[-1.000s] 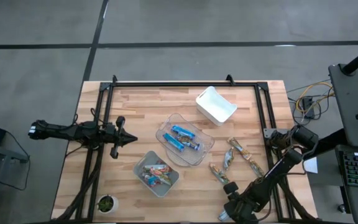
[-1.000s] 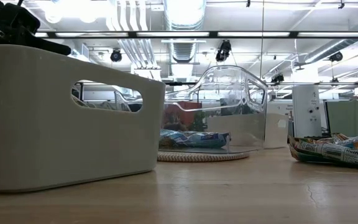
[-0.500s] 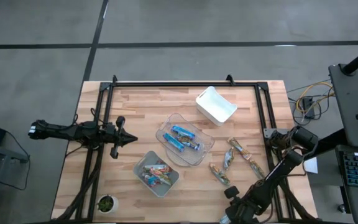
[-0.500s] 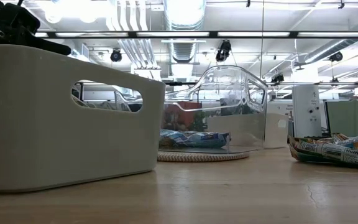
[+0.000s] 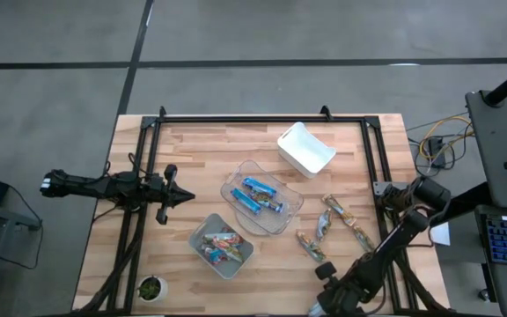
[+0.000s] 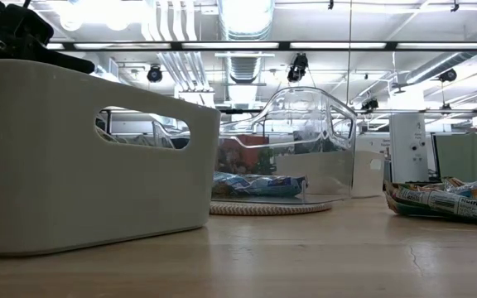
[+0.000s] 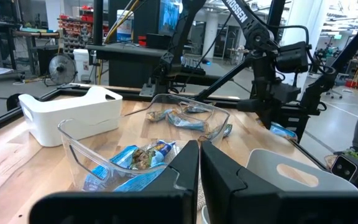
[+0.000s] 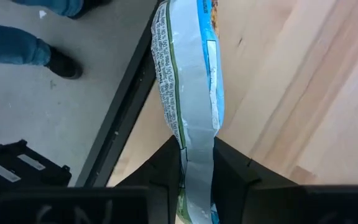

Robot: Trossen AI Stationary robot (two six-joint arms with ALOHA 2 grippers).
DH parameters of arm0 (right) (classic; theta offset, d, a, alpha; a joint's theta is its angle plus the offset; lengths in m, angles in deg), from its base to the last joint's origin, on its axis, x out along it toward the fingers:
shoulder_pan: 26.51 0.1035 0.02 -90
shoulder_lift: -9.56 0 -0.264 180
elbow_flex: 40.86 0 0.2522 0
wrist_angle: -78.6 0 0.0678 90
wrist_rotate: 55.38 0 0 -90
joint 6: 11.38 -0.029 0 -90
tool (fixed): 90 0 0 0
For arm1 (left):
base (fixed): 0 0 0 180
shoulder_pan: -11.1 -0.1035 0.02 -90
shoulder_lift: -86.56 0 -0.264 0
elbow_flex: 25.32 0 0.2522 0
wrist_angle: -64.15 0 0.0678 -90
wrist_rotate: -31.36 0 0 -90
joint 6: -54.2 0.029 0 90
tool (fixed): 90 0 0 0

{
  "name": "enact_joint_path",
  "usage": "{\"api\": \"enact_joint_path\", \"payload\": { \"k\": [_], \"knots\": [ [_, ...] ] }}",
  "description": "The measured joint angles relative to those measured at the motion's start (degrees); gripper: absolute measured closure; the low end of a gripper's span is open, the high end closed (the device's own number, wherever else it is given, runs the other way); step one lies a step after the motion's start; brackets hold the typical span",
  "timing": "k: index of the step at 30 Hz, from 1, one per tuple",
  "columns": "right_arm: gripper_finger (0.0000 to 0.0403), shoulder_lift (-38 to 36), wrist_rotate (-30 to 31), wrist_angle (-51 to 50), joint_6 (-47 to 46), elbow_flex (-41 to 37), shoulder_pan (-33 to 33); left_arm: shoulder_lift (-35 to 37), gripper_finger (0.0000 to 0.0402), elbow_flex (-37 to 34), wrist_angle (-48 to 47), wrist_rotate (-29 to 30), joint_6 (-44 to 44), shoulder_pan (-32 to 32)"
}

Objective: Pick and place Granola Bars by type
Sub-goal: Put the yellow granola bar into the white bin

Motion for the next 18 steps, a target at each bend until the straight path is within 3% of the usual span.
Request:
{"api": "enact_joint_path", "payload": {
  "k": [18],
  "knots": [
    [0.0340, -5.38, 4.87, 0.37, 2.77, 0.11, -8.03, 0.02, 0.0401, -0.02, 0.00, 0.02, 0.00, -0.02]
  ]
}}
